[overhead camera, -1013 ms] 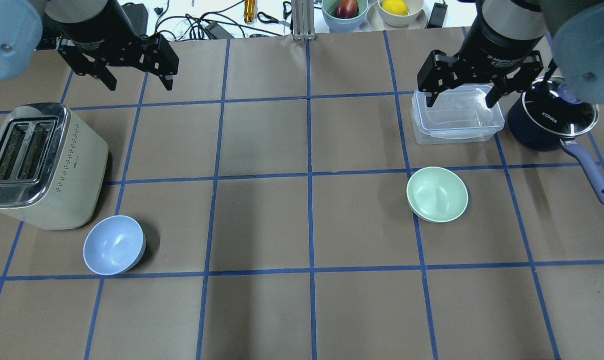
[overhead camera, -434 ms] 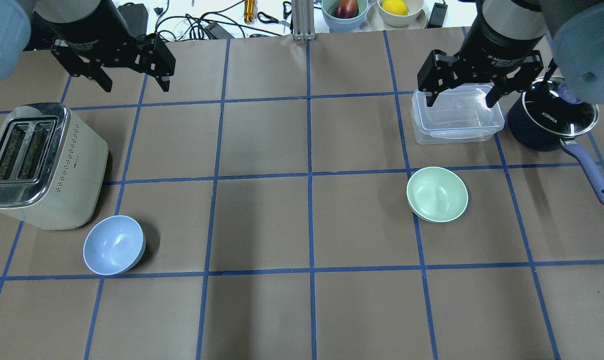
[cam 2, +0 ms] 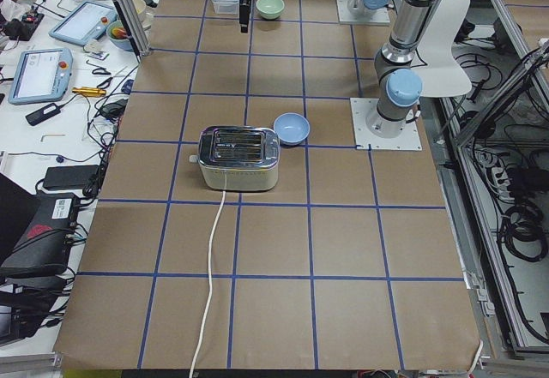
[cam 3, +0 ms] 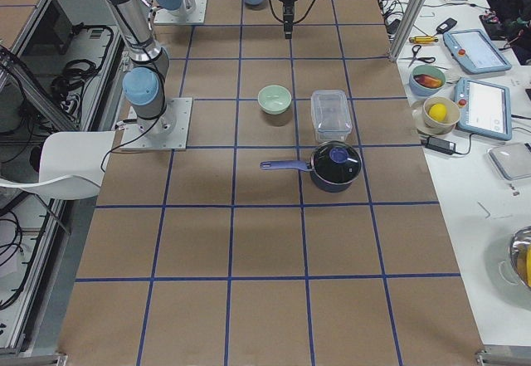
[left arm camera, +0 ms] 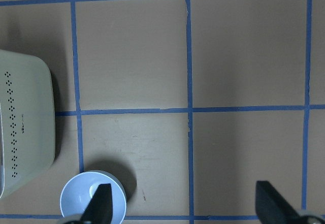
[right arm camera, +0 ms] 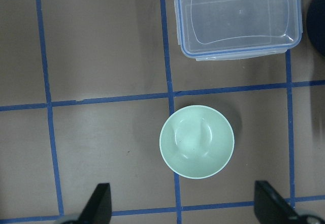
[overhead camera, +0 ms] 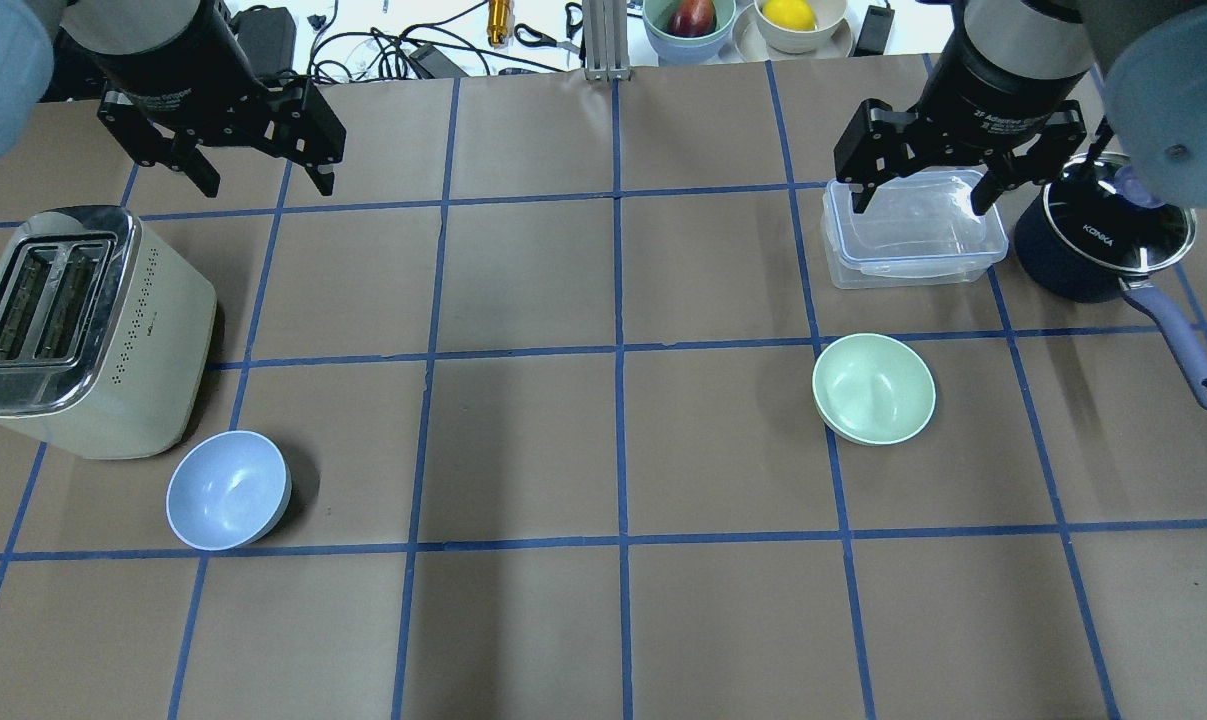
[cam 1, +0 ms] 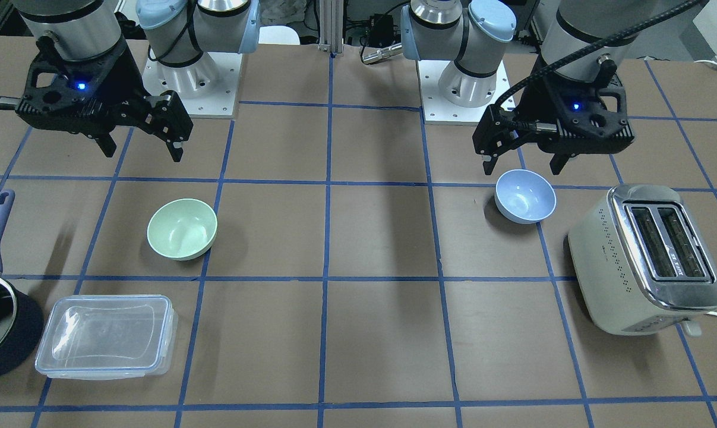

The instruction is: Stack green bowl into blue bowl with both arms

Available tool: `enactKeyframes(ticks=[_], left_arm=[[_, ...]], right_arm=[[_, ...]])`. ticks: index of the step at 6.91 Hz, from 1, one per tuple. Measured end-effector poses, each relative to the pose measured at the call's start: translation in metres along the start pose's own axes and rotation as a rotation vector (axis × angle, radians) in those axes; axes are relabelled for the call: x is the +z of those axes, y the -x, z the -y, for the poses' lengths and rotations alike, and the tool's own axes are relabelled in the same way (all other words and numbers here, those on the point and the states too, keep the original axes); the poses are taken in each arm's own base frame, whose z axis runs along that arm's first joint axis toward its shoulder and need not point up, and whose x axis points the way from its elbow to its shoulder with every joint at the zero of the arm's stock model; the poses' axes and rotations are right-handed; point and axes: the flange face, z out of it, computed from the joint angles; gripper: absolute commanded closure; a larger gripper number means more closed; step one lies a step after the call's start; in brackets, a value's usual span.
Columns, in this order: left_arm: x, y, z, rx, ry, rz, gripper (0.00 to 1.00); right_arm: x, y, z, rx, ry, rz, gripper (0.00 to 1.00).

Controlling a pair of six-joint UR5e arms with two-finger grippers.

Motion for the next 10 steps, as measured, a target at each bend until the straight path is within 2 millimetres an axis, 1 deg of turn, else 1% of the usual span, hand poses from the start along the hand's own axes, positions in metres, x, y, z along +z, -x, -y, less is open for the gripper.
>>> enactKeyframes(ticks=[4, 5, 6, 7, 8, 9, 10], left_arm=[[0.005, -0.003, -0.004, 0.027, 0.012, -0.039, 0.00], [0.011, 0.003, -0.006, 0.059, 0.030, -0.035, 0.00], [0.038, 0.019, -0.012, 0.060, 0.083, -0.040, 0.00], [0.077, 0.037, -0.025, 0.037, 0.148, -0.052, 0.03], [0.110, 0.050, -0.046, 0.018, 0.199, -0.059, 0.12], [0.147, 0.067, -0.065, -0.020, 0.242, -0.069, 0.07], [0.194, 0.086, -0.086, -0.070, 0.266, -0.079, 0.05]], right_arm=[[0.001, -0.001, 0.002, 0.000, -0.003, 0.000, 0.00], [0.000, 0.000, 0.002, 0.000, -0.005, 0.001, 0.00], [0.000, 0.000, 0.002, 0.000, -0.006, 0.001, 0.00], [0.000, 0.000, 0.002, 0.001, -0.006, 0.001, 0.00], [0.000, 0.000, 0.002, 0.002, -0.007, 0.000, 0.00], [0.000, 0.000, 0.002, 0.002, -0.006, 0.000, 0.00], [0.000, 0.000, 0.001, 0.002, -0.006, 0.000, 0.00]])
